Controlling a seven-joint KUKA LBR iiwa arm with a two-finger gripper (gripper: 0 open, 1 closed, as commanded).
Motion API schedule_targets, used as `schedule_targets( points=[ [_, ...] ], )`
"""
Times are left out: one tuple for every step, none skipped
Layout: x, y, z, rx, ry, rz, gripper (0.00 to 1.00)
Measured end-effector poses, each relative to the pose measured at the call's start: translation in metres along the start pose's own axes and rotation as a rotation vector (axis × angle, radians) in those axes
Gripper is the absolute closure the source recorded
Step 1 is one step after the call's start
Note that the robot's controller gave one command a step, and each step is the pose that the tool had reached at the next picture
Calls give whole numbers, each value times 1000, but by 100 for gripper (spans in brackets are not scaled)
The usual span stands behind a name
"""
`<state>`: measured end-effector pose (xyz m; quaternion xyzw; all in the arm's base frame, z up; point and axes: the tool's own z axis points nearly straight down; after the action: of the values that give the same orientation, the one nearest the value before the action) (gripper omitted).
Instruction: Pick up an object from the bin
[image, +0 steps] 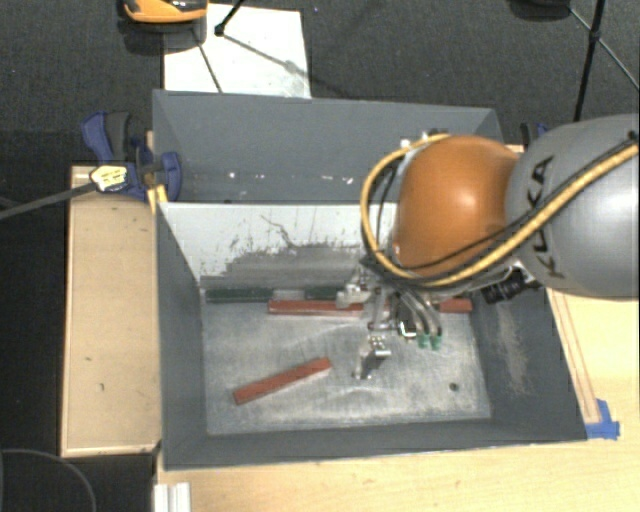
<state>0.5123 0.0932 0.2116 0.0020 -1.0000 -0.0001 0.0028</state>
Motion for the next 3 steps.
schedule_targets(
  points=[
    [-2,-1,-4,-1,-8,3,0],
    [-8,0,33,-1,-13,-78,0],
    [-7,12,137,-2,-16,-220,100]
  ],
)
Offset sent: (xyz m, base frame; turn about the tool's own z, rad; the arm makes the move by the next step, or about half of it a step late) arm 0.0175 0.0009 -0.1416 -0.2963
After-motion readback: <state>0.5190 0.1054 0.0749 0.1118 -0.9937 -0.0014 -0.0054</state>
